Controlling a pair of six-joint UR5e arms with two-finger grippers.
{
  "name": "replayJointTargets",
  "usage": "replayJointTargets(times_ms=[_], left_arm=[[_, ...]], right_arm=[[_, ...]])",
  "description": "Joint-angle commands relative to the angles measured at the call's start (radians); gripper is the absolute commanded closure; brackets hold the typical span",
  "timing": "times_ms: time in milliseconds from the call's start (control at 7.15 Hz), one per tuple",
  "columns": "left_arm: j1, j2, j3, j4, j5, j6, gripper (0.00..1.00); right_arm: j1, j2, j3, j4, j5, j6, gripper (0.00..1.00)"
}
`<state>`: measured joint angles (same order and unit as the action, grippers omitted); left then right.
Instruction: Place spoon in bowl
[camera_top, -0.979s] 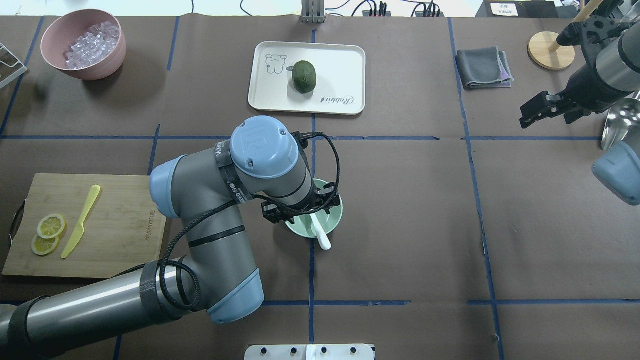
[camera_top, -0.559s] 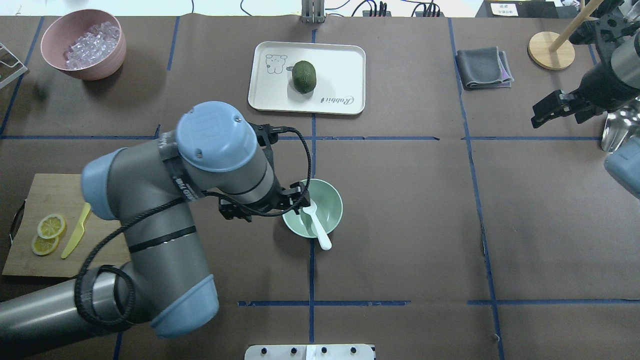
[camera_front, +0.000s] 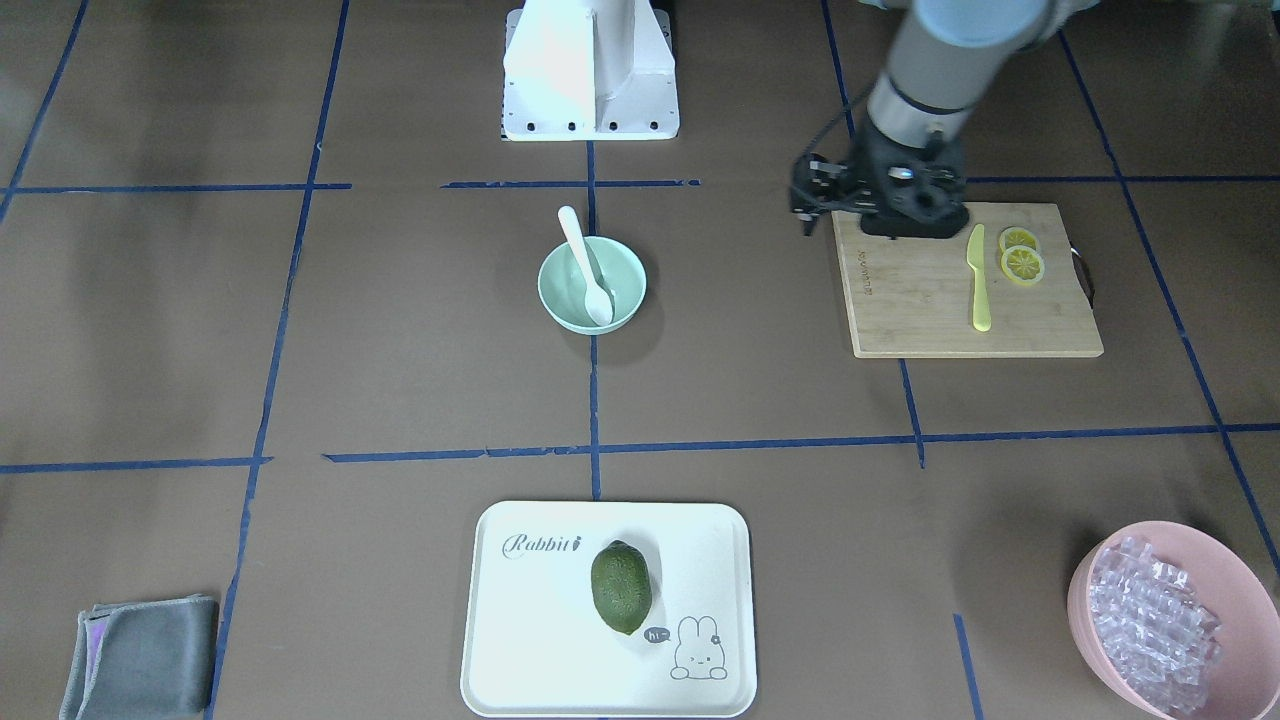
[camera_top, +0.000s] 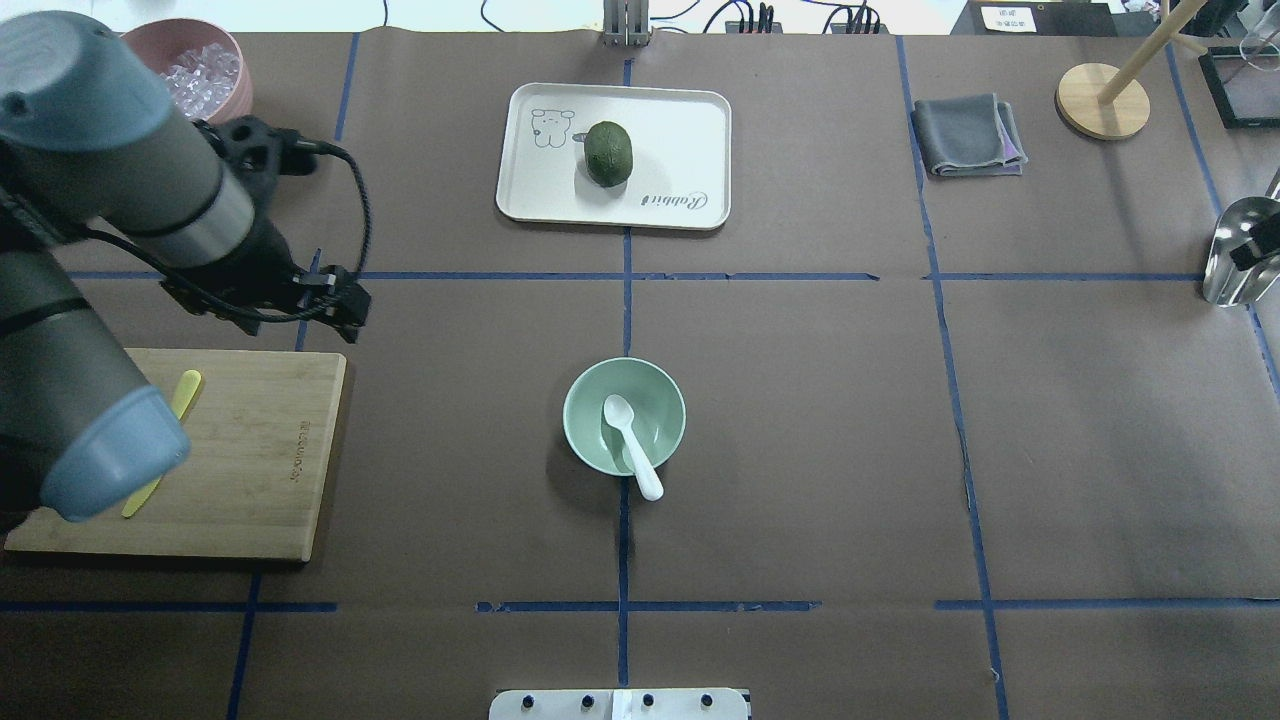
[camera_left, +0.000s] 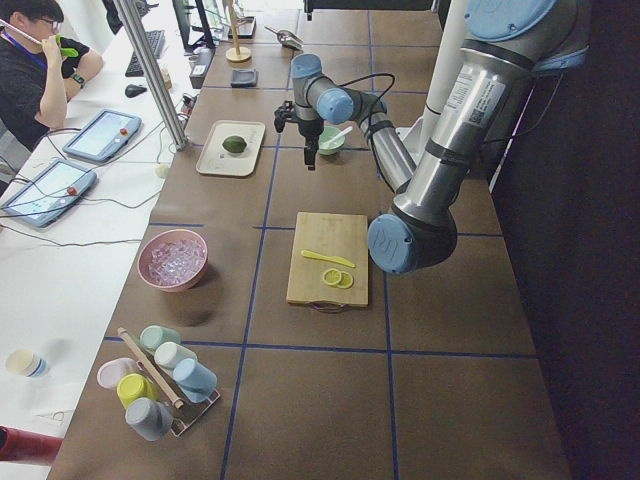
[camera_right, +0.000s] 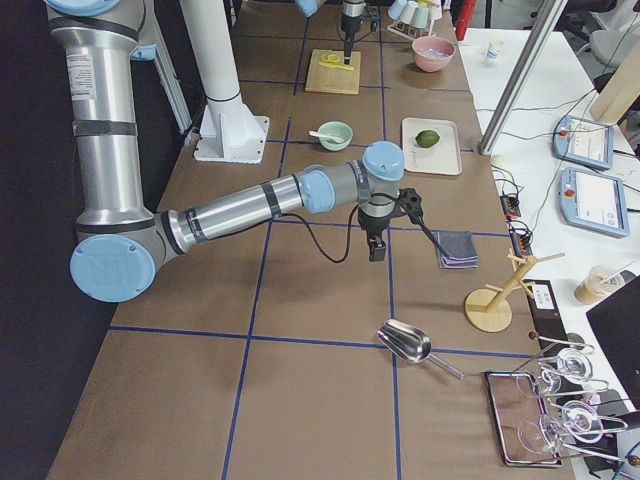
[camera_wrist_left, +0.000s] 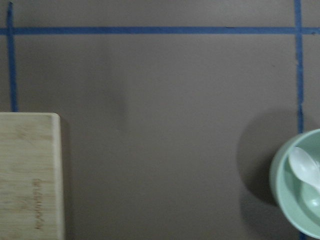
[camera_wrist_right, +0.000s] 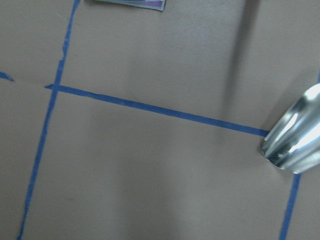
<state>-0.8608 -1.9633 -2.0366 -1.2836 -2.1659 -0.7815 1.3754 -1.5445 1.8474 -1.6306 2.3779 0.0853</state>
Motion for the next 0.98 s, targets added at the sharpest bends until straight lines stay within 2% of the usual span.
replayJointTargets(times_ms=[0,420,839], left_arm=[[-0.229,0.152,0.012,0.006,-0.112,0.341,0.00],[-0.436,0.254,0.135,-0.005,-0.175,0.665,0.00],[-0.672,0.254,0.407,-0.013,-0.204,1.015,0.00]], right_arm=[[0.115,-0.073,-0.077,0.001,0.032,-0.207,0.00],[0.194,-0.111,-0.117,0.001,0.032,-0.243,0.00],[0.197,-0.095,-0.111,0.005,0.027,-0.239,0.00]])
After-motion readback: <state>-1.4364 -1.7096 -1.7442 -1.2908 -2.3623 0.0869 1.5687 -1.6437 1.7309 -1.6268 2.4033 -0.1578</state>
